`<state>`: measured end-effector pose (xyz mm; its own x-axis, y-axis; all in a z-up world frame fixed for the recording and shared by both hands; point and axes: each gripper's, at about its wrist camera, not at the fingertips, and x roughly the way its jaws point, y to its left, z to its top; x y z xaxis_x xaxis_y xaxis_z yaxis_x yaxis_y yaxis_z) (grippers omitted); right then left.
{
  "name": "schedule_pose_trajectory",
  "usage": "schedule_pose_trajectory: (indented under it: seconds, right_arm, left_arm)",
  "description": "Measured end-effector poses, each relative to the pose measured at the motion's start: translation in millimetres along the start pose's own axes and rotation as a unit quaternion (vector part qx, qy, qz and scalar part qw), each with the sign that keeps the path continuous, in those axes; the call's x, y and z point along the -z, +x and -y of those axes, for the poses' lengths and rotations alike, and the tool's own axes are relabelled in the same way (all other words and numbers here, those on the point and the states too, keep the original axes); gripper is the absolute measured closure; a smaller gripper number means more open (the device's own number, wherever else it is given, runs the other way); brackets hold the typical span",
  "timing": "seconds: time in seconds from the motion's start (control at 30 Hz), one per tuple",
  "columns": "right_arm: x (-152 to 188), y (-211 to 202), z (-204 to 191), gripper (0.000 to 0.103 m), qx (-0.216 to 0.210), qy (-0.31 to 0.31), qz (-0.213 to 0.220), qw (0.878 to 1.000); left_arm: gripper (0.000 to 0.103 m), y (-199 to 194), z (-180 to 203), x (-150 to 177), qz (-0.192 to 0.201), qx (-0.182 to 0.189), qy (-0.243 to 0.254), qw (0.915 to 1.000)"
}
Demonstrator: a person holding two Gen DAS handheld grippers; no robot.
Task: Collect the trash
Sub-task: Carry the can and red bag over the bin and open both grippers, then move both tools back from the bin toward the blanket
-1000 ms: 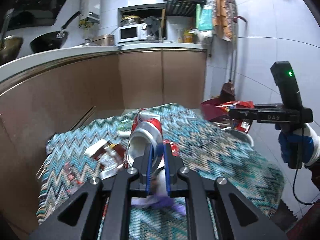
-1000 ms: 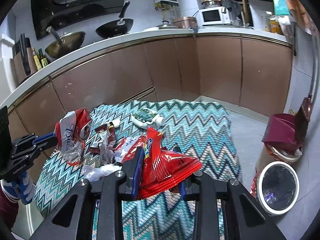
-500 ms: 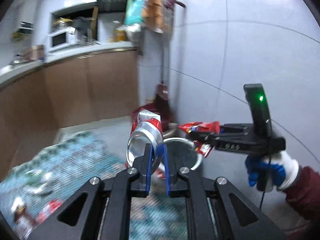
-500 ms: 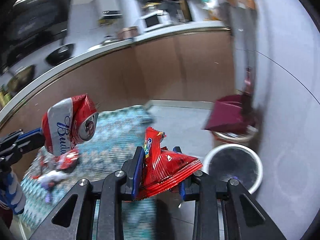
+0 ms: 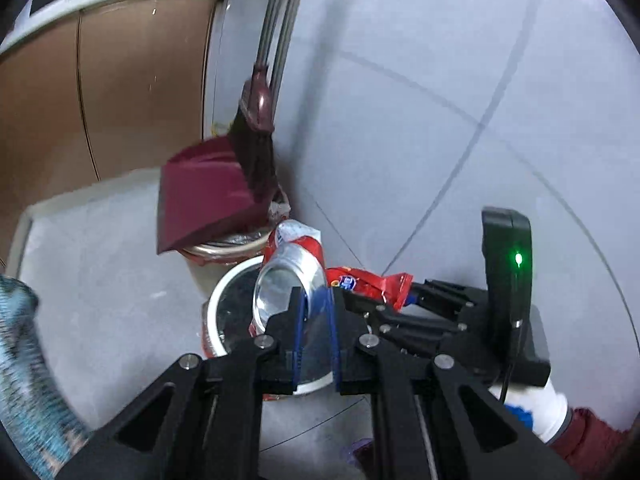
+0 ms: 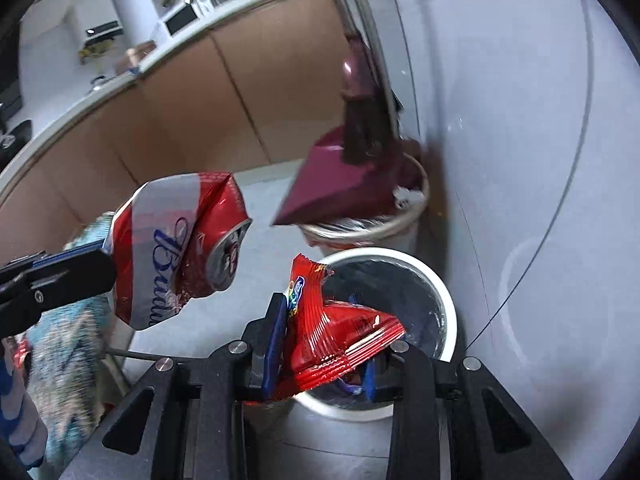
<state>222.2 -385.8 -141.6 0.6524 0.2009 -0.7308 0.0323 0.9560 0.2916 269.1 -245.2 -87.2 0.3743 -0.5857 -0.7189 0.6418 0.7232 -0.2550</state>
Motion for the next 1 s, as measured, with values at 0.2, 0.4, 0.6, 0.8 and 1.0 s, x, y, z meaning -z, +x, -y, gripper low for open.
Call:
schedule_pose_trajectory:
  seconds: [0.2, 0.4, 0.6, 0.8, 1.0]
  right_arm:
    - [1.2, 37.0, 18.1, 0.058, 0.018, 0.006, -0.020, 1.000]
    - [7.8, 44.0, 29.3, 0.049, 0.038, 0.013, -0.029, 0.999]
    - [13.9, 33.8, 27.0, 0.045, 0.049, 0.012, -0.032, 0.998]
    - [15.5, 16.4, 19.0, 0.045, 0.044, 0.014, -0.024, 0.999]
    - [16.2, -23.5, -14.3, 0.031, 0.034, -0.004, 0.003, 0.999]
  left_arm:
    - [0.092, 49.1, -23.4, -5.5, -0.033, 0.011, -0.041, 0.9985]
    - [0.091, 74.8, -36.6, -6.7, -0.048, 0.019, -0.072, 0.9960]
    - [0.091, 71.0, -38.6, -11.6, -0.041, 0.024, -0.084, 0.9953]
    - [0.091, 39.3, -32.4, -11.6, -0.016, 0.022, -0.088, 0.9957]
    - [0.091, -20.2, -20.2, -3.3, 0.022, 0.002, -0.080, 0.9965]
